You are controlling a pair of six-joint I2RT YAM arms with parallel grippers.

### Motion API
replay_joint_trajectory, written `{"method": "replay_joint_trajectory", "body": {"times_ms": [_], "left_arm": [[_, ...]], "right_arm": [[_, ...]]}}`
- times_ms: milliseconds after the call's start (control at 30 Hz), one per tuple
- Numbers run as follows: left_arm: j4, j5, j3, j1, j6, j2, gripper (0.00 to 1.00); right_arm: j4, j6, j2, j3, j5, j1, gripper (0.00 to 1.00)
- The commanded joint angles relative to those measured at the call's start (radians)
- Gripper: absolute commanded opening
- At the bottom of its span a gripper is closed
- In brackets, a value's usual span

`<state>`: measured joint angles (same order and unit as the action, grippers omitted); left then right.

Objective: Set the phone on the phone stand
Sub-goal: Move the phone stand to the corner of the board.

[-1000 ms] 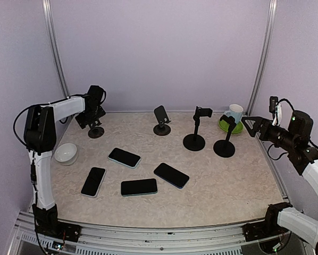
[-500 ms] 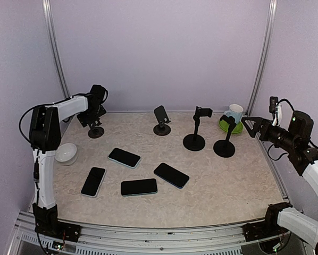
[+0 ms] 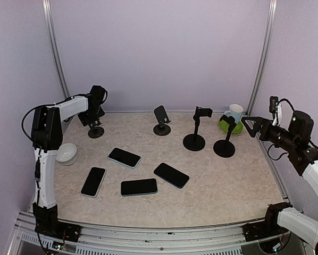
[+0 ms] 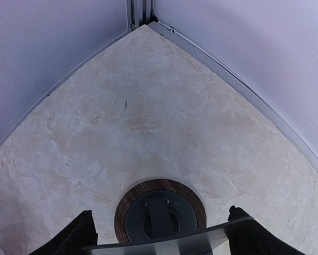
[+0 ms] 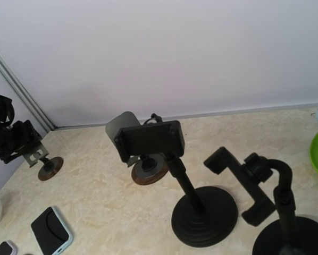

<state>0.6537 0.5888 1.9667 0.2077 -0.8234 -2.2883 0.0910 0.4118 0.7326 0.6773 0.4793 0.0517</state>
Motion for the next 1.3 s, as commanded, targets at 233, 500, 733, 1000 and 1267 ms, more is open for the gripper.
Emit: {"method": "replay_joint_trajectory", "body": {"times_ms": [233,500,733,1000,1267], "left_arm": [[0.008,-0.016,0.028,-0.029,0.082,-0.023,0.71],[-0.025,-0.029,0.015,-0.031,0.178,-0.005,0.63],[-0.139,-0.099,-0.088,-0.047,0.309,0.074,0.61],[-0.347,-0.36,-0.27,-0.12,0.498,0.187,0.57],[-0.429,-0.538,-0.316,-0.182,0.652,0.213,0.57]], "right_arm": [[-0.031,0.004,-0.006,-0.003,0.013,0.014,1.0],[-0.026,0.002,-0.01,-0.002,0.013,0.014,1.0],[-0.024,0.003,-0.012,-0.002,0.014,0.014,1.0],[-0.021,0.003,-0.013,-0.003,0.012,0.016,1.0],[-0.019,0.002,-0.01,-0.003,0.012,0.02,1.0]]}}
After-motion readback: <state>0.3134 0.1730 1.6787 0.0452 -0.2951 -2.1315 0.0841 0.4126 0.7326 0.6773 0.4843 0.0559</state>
